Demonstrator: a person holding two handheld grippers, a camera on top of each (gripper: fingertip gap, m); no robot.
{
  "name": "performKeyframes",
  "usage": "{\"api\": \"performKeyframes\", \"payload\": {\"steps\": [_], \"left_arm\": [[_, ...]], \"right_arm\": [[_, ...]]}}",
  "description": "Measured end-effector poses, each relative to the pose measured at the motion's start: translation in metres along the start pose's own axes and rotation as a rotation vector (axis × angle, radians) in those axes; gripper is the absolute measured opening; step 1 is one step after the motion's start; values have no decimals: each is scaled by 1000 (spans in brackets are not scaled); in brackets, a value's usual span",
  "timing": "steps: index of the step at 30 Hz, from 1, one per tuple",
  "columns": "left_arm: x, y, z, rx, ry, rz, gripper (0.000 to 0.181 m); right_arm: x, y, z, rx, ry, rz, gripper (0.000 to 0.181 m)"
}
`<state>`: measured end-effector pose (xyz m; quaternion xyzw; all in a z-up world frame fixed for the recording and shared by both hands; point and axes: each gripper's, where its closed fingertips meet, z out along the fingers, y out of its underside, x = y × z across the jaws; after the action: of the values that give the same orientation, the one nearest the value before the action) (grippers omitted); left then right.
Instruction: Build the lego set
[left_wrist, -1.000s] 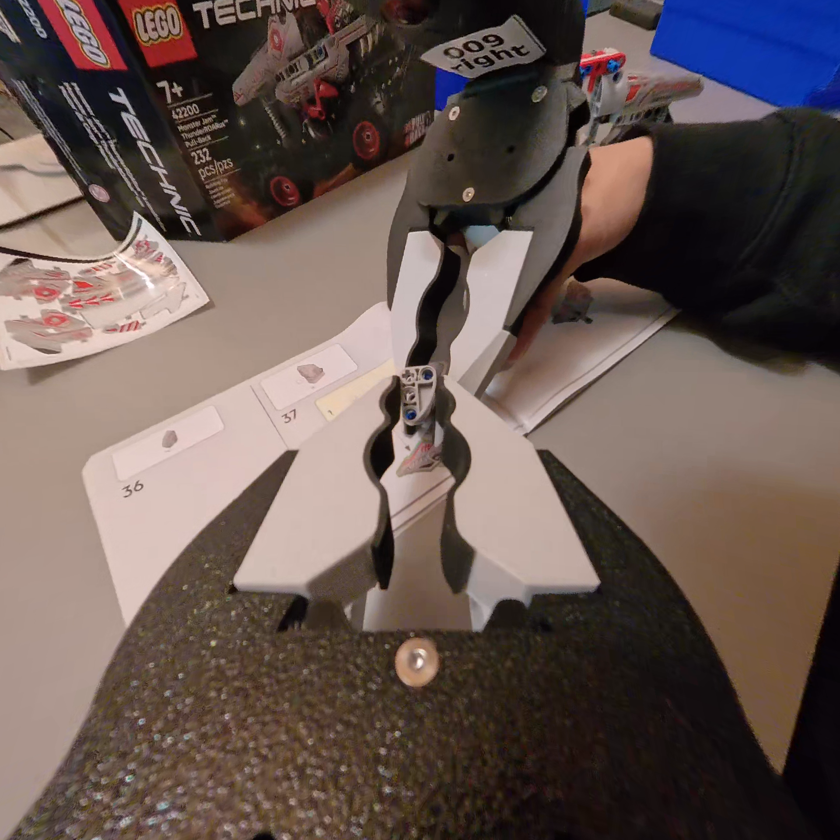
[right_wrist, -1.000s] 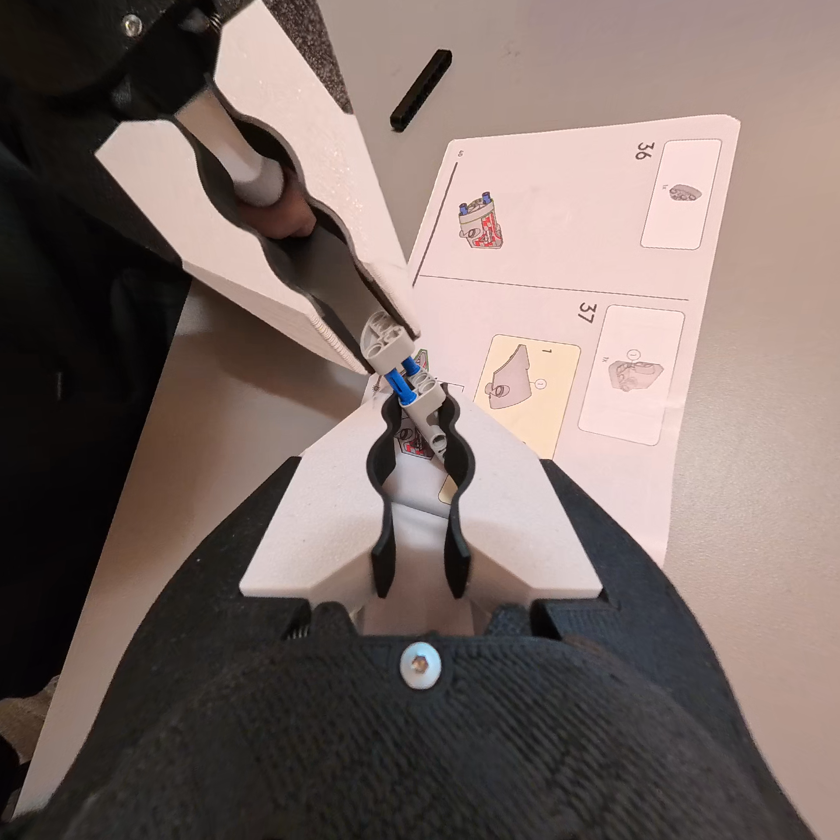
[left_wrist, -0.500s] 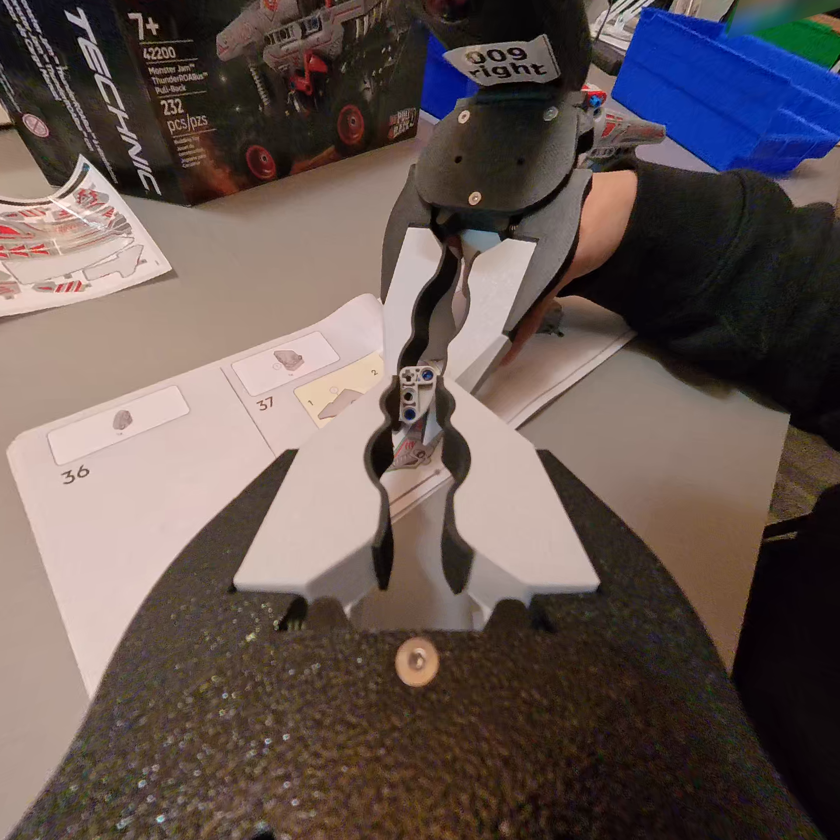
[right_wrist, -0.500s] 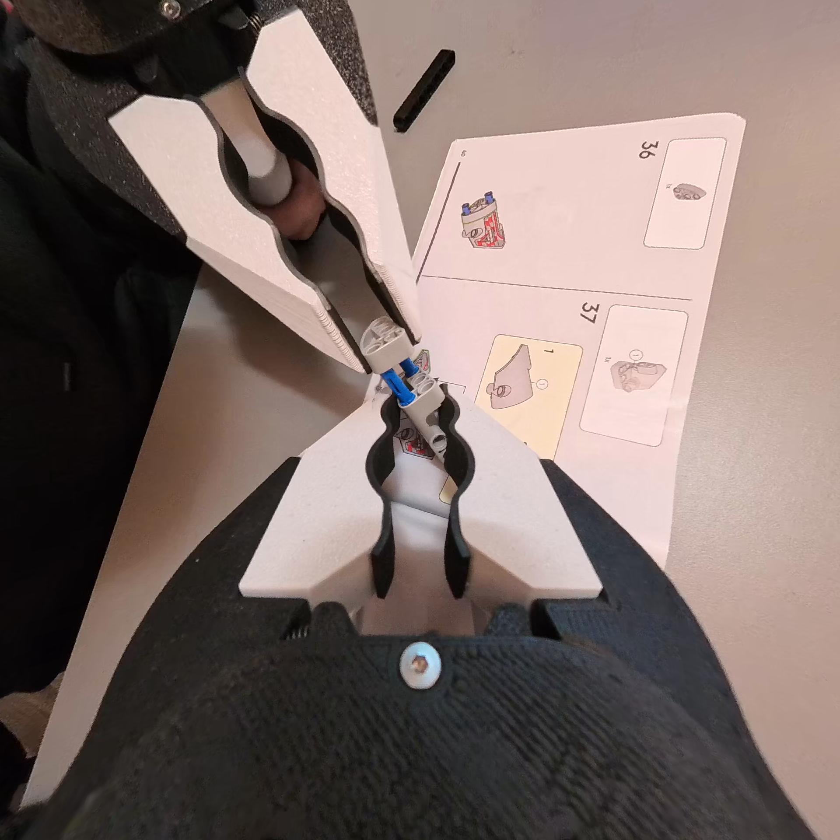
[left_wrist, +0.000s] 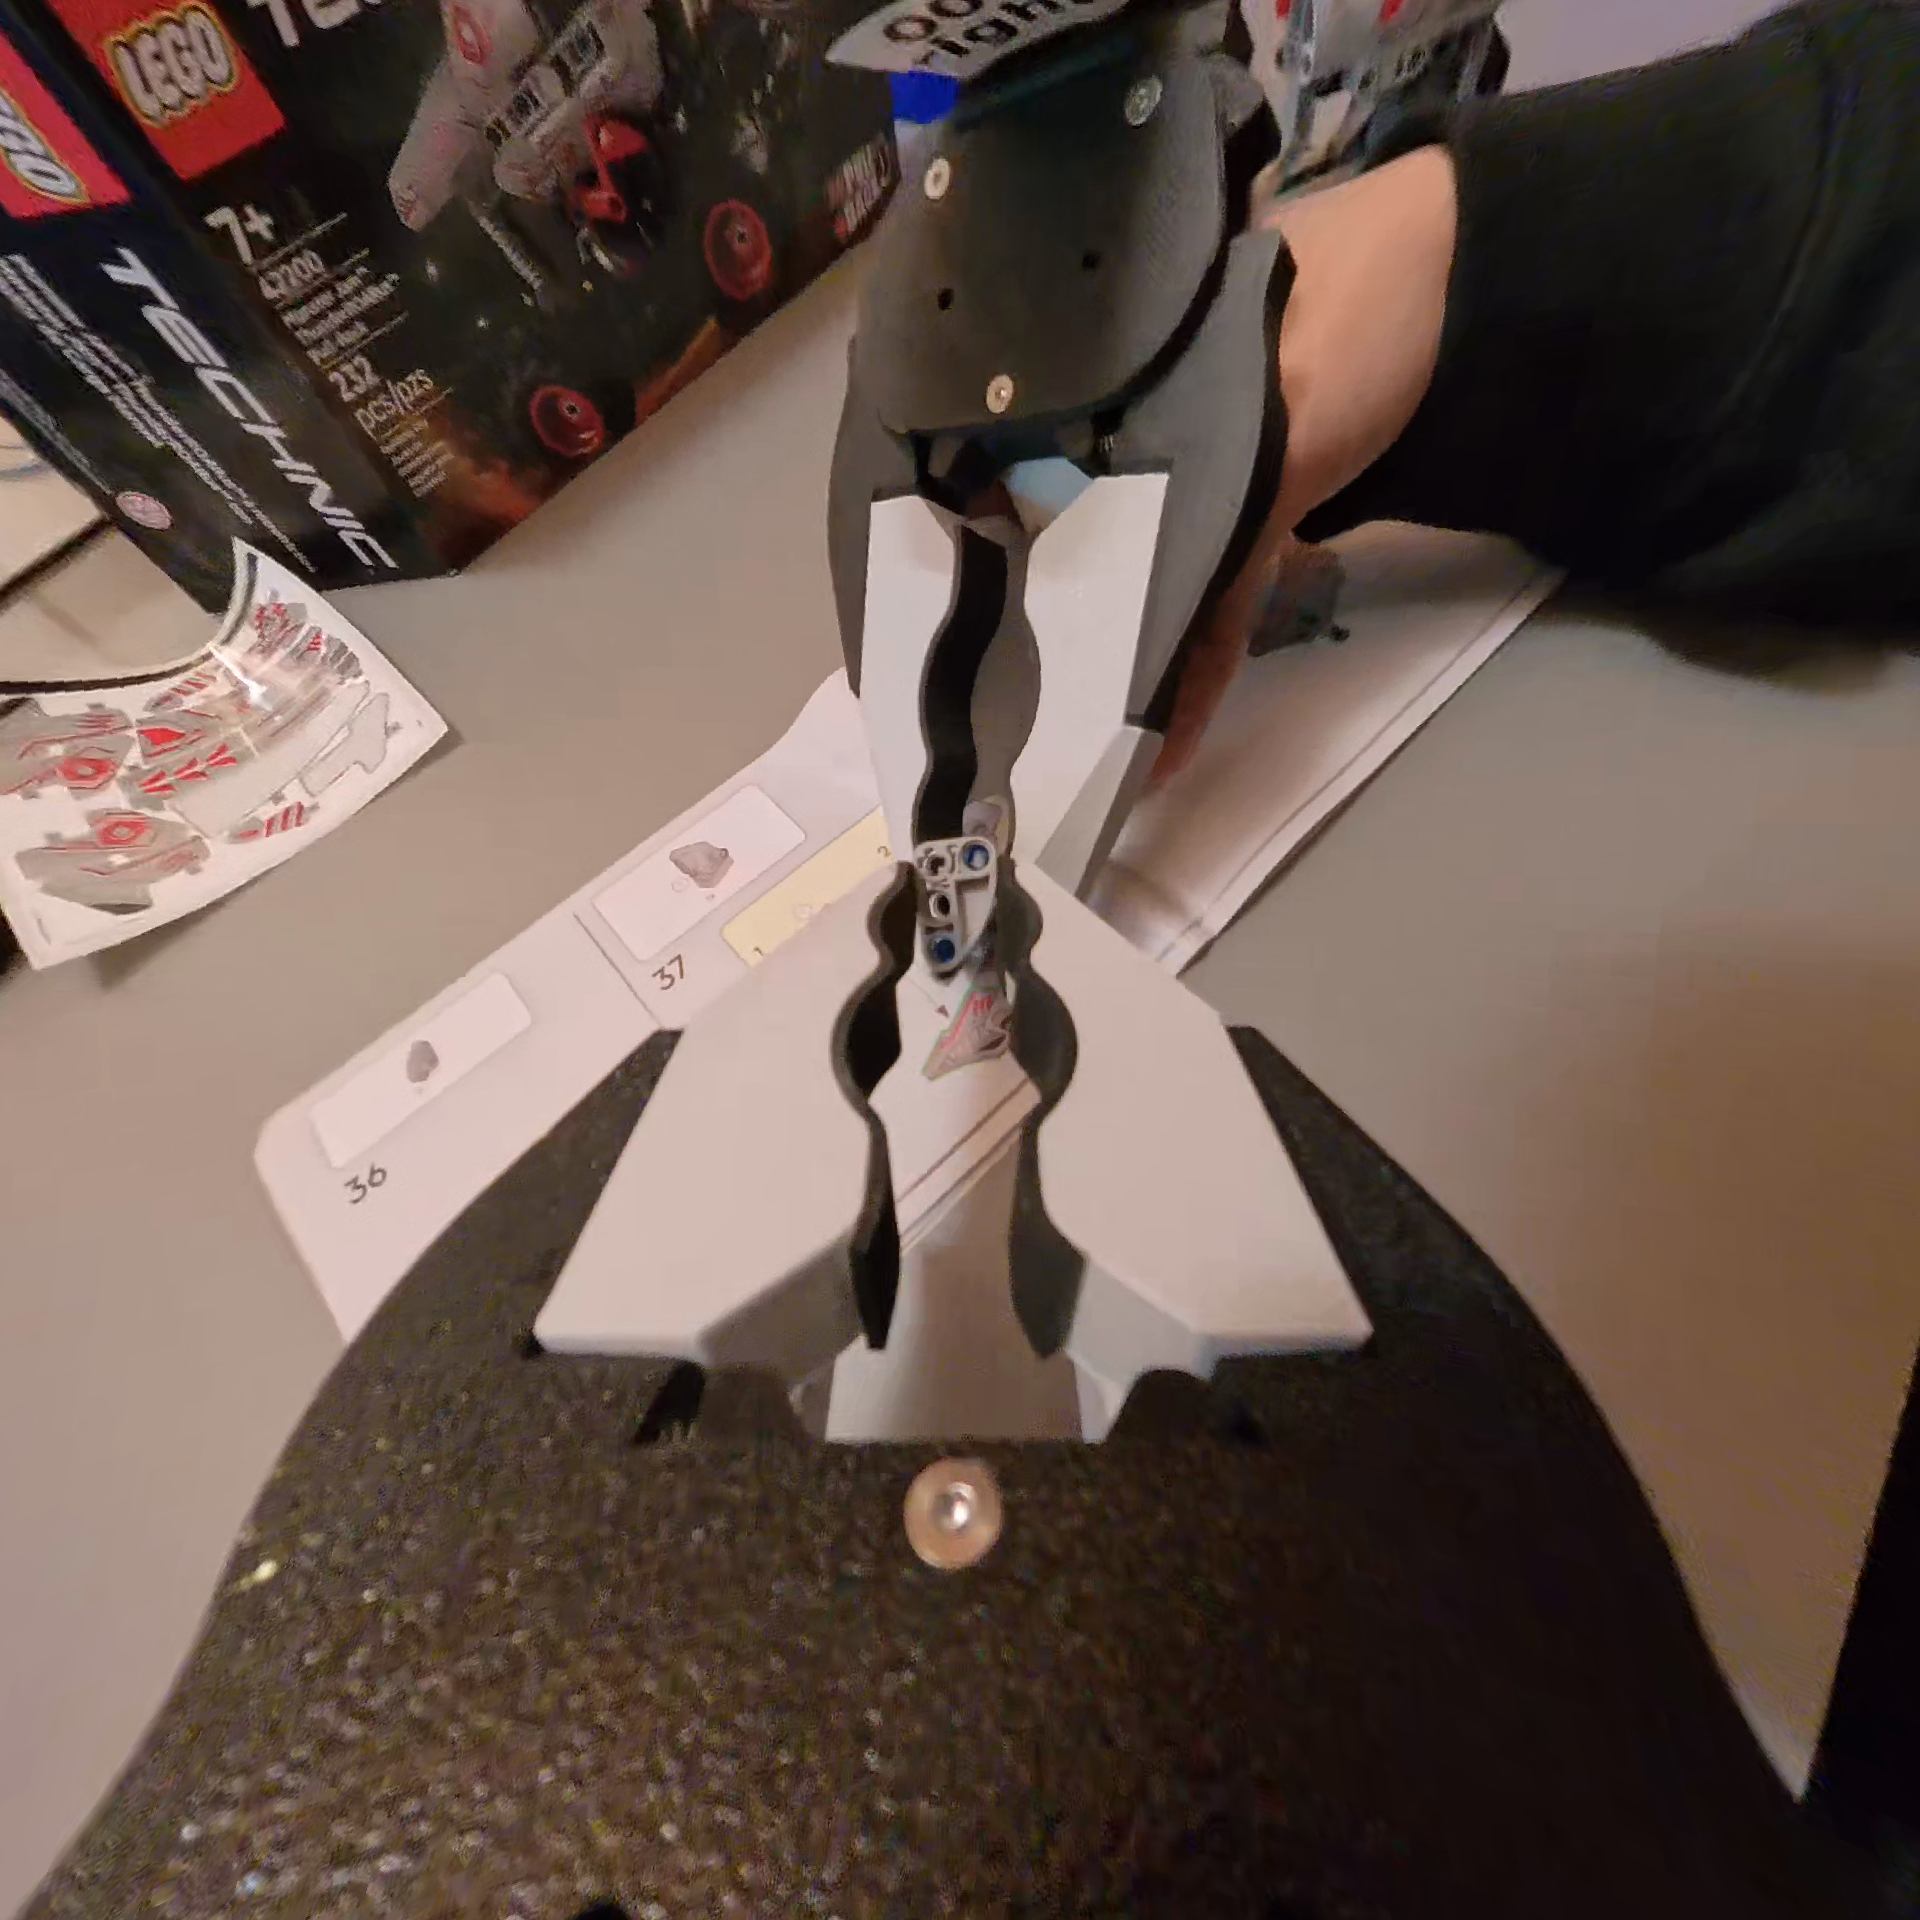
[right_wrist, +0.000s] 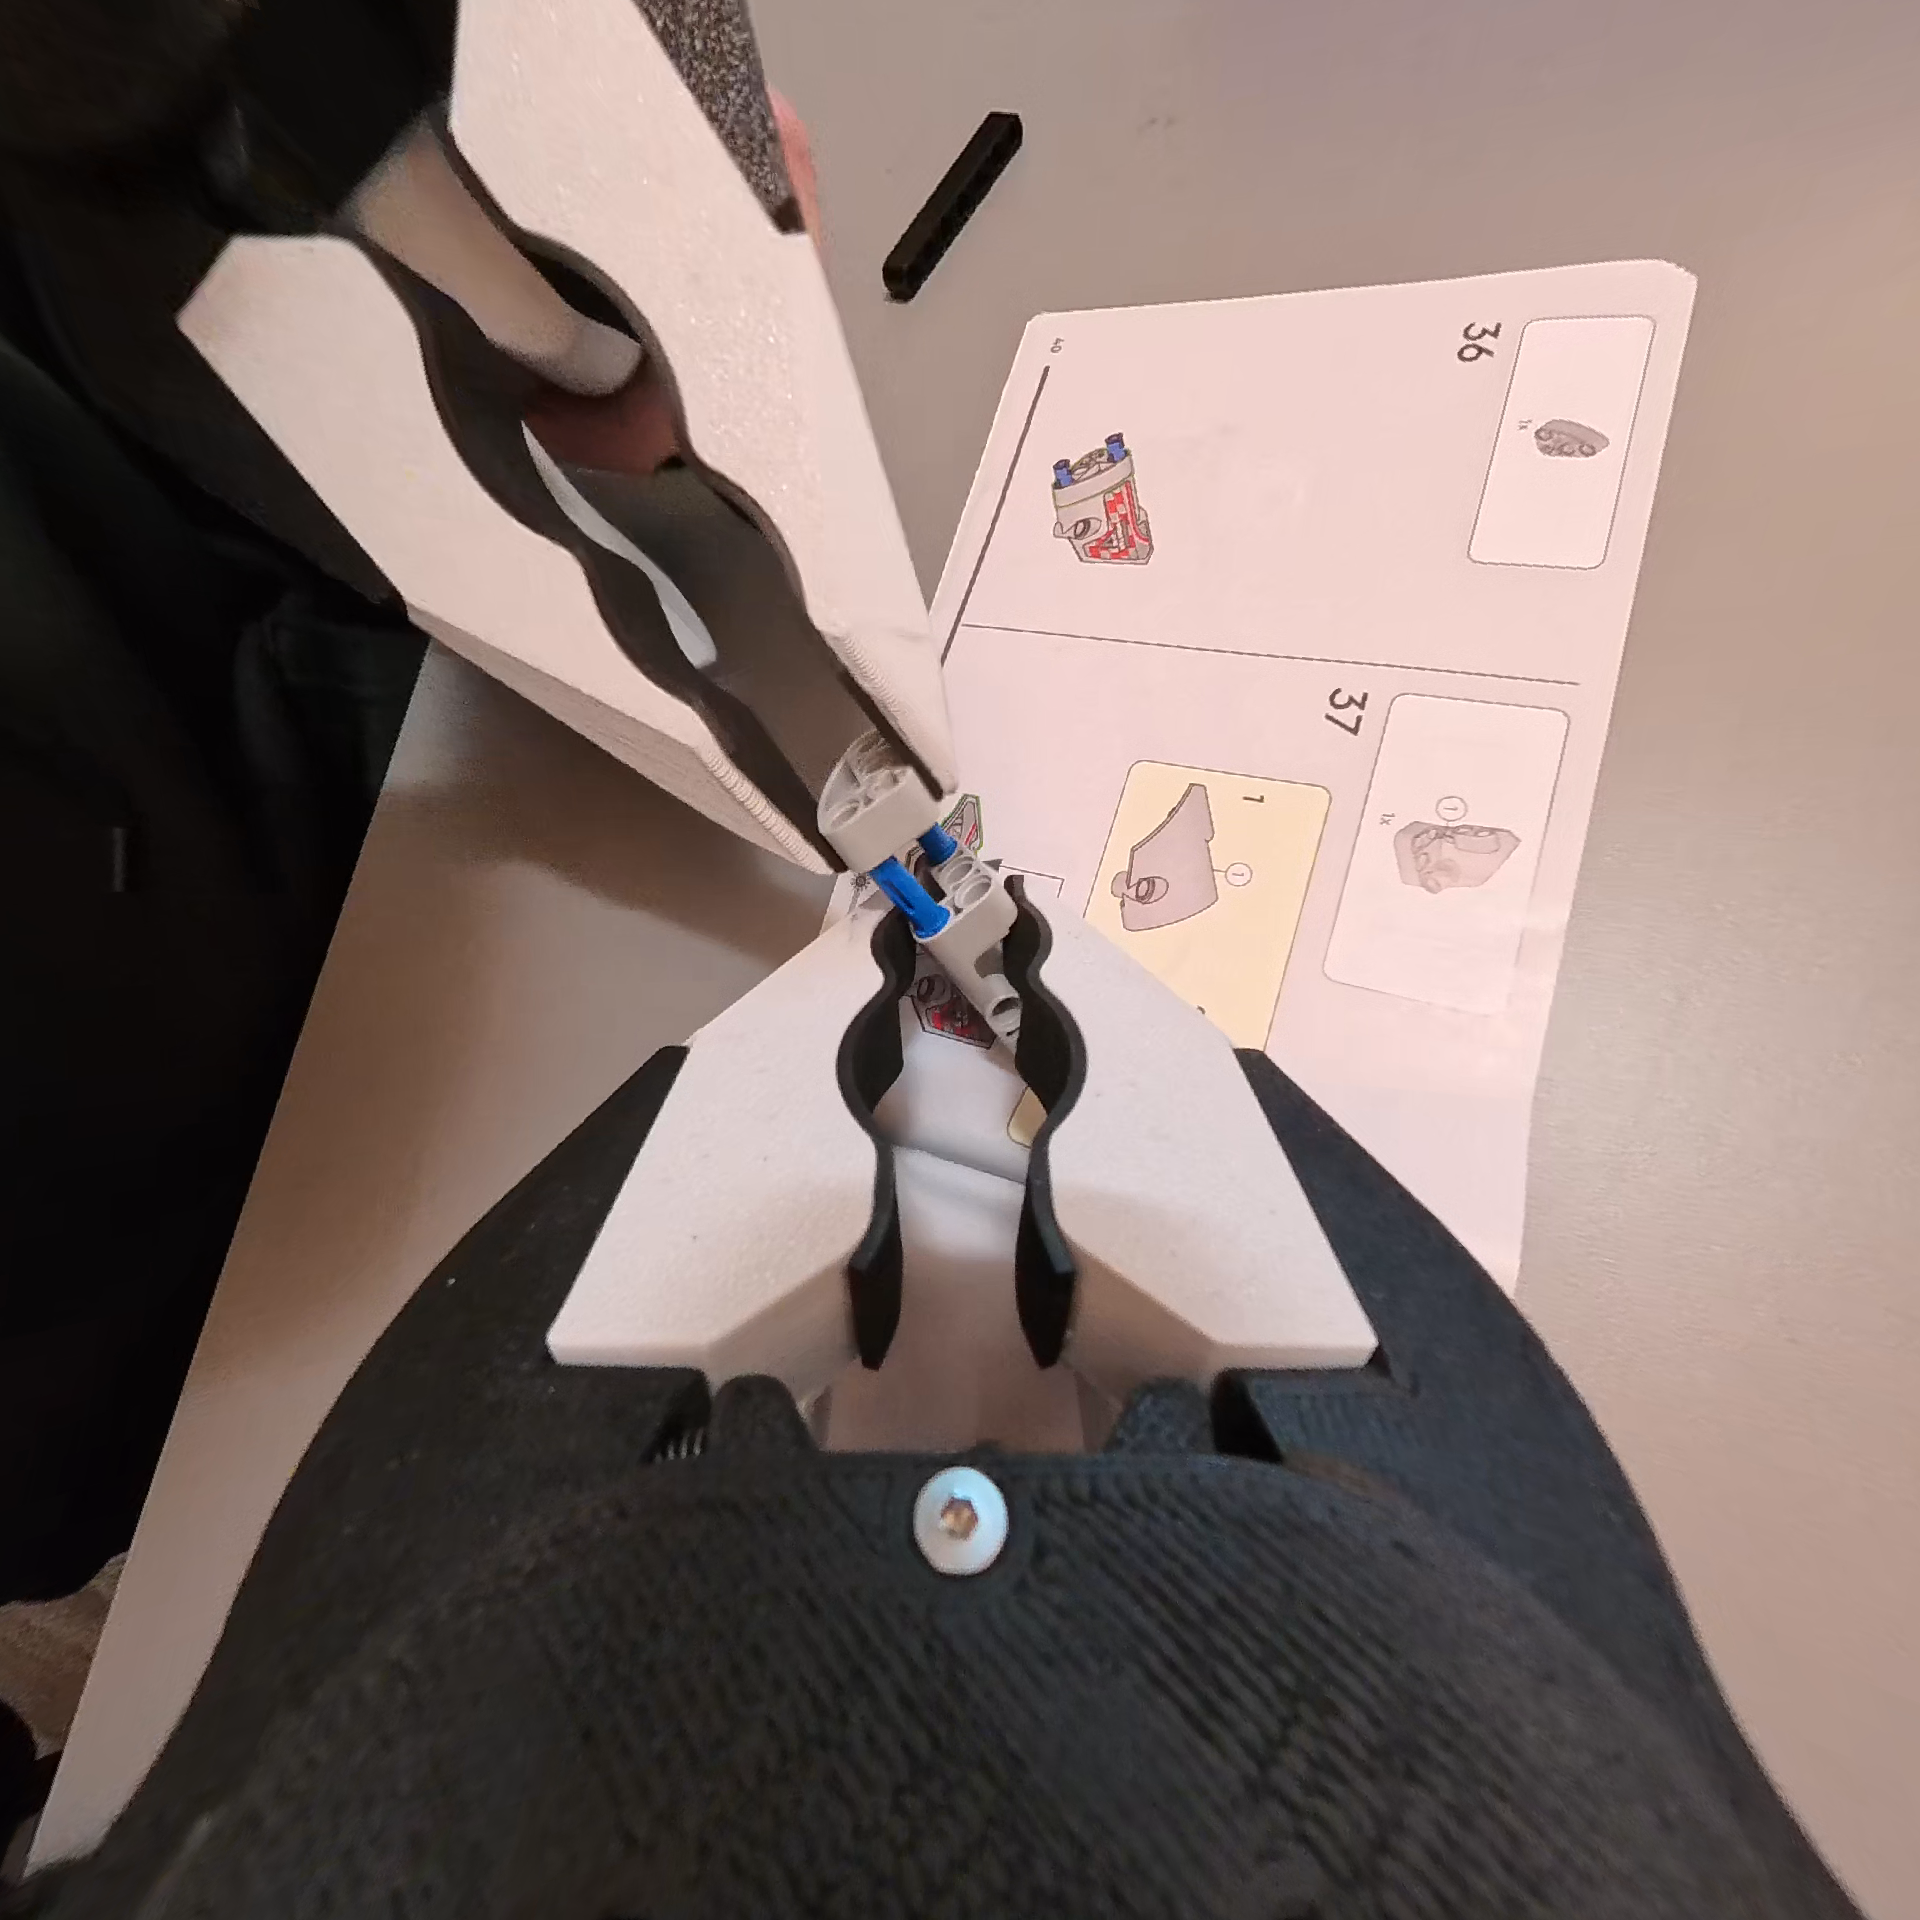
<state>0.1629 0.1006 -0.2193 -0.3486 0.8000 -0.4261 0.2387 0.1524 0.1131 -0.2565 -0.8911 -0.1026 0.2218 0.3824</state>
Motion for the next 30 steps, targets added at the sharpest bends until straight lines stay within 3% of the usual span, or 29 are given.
{"api": "performKeyframes", "payload": {"steps": [1,4,8,16,24,27,30], "left_arm": [[1,0,0,-1,28,-25,13],[0,0,0,55,68,-88,12],[-1,-1,0,51,31,-6,13],[1,-2,0,109,244,-247,12],[2,0,0,103,237,-133,12],[0,-1,-1,117,173,3,12],[1,-2,-1,119,186,-17,12]], "right_arm": [[0,0,0,-1,2,-4,14],[0,0,0,0,0,-1,14],[0,0,0,2,-4,3,14],[-1,-1,0,4,-18,4,14],[-2,-1,0,5,-18,0,14],[-3,0,0,3,-24,-2,14],[-3,-1,0,5,-26,-2,14]]}}
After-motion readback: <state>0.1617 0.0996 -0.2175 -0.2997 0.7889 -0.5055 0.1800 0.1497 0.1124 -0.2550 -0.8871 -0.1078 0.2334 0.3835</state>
